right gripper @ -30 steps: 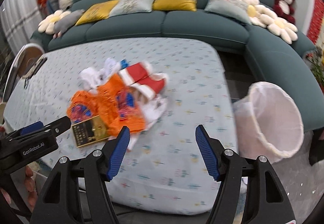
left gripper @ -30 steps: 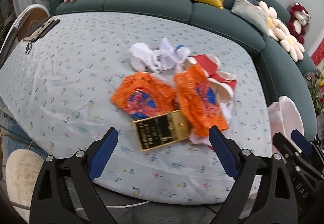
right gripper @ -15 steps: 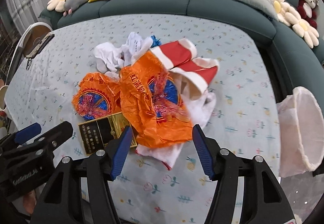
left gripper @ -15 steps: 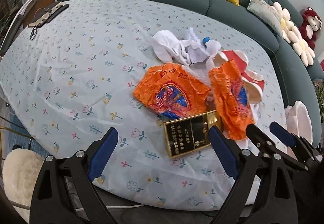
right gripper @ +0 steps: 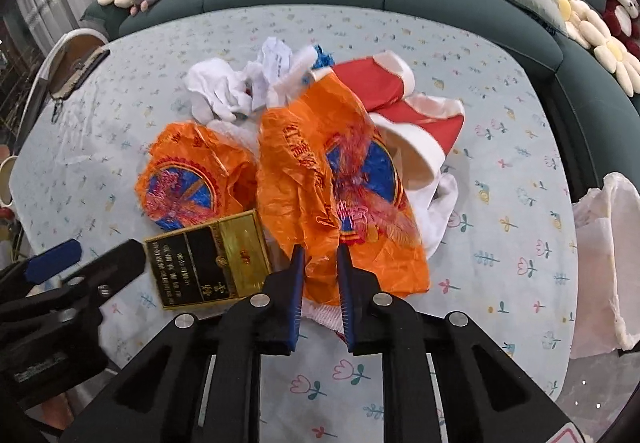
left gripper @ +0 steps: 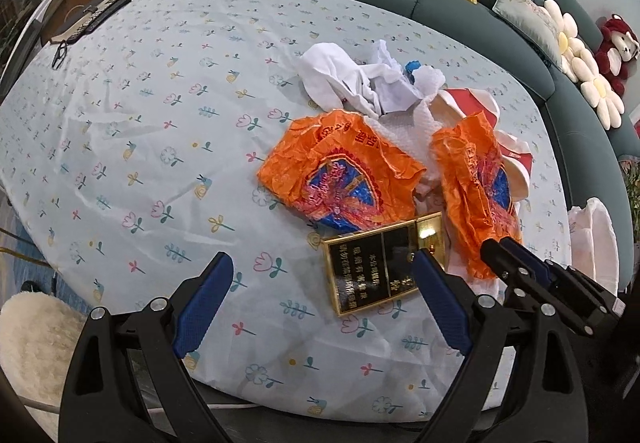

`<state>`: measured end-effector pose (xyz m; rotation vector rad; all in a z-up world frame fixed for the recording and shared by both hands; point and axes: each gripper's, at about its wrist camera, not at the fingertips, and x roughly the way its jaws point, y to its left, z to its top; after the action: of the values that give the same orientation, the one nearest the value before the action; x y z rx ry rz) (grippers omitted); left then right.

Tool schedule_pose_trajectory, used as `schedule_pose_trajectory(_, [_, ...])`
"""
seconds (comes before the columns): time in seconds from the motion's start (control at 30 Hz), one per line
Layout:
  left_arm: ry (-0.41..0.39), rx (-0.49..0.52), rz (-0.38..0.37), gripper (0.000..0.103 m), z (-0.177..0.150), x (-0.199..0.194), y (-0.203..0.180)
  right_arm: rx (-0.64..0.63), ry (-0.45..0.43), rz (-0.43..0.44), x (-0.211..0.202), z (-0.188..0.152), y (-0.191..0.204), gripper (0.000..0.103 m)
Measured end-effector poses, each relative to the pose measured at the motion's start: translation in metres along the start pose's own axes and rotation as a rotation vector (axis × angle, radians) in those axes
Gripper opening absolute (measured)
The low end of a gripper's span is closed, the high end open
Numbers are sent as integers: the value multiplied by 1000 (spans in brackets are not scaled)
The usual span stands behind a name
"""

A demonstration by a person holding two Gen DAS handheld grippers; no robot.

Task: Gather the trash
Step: 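Move both tools back over the trash pile on the table, then grasp the orange bag with the right tool while the left tool grasps the cigarette box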

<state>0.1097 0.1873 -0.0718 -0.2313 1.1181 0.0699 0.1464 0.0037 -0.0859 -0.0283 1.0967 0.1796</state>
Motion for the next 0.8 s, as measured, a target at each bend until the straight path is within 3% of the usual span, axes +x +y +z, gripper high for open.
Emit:
schedule_pose_trajectory(0.33, [36,7,-31,90,-6,13,-32,100,-136,-6,-53,3,-38,15])
schedule_pose_trajectory(0.57, [84,-34,15,90,-1,41,-50,158,-162,-16,-65,1,-68,15])
schedule_pose_trajectory(0.8, [121,1,143,90,3,66,-64,177,-153,-10,-60,0,-80,15])
